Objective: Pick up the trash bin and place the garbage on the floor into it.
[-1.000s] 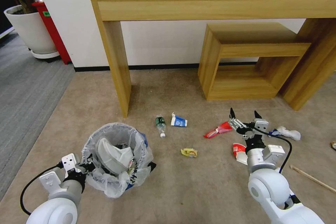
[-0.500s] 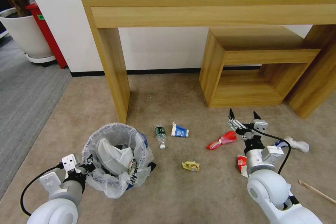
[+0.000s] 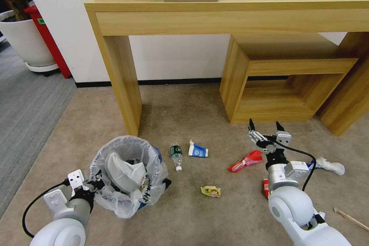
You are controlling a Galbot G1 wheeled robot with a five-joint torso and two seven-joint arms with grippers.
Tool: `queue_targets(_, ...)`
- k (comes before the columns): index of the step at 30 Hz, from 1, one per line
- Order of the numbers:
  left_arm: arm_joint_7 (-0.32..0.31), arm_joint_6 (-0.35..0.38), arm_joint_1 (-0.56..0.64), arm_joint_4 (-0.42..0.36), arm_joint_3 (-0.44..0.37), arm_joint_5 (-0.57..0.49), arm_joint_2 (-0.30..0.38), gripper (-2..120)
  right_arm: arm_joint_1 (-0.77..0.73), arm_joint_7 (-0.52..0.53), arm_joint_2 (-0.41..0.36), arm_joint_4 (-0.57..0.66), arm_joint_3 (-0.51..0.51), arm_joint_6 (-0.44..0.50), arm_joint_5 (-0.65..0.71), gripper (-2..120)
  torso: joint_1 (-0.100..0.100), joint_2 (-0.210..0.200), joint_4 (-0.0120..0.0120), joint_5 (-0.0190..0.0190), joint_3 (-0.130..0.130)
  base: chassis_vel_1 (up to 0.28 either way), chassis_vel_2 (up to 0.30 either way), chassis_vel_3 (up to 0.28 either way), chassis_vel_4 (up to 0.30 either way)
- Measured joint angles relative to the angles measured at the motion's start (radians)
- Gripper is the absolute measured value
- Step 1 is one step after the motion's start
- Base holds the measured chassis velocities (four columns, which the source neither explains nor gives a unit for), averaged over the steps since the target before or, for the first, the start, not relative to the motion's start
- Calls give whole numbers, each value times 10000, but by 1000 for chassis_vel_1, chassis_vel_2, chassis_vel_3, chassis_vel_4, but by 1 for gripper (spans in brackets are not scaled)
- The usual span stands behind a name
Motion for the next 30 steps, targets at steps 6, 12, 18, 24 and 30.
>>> queue_targets(6, -8, 22, -12, -2, 28, 13, -8, 0, 78, 71, -129, 55, -13, -193, 200, 100, 0, 0, 0, 1, 0, 0, 0, 0, 0)
queue_targets(12, -10, 24, -65, 81, 62, 39, -40, 0, 197, 176, -331, 102, -25, -559, 436, 100, 0, 0, 0, 0, 0, 0, 0, 0, 0)
queue_targets(18, -11, 14, -75, 157, 53, 89, -108, 0, 591, 273, -664, 121, -243, -1420, 1375, 100, 0, 0, -1, 1, 0, 0, 0, 0, 0)
queue_targets(24, 7, -32, -23, 179, 58, 228, -212, 0, 1067, 1241, -850, 286, -723, -2747, 3636, 100, 0, 1, 0, 1, 0, 0, 0, 0, 0)
queue_targets(30, 18, -66, -65, 202, 57, 269, -288, 0, 1624, 3426, -1450, 203, -1528, -5141, 6447, 100, 0, 0, 0, 0, 0, 0, 0, 0, 0)
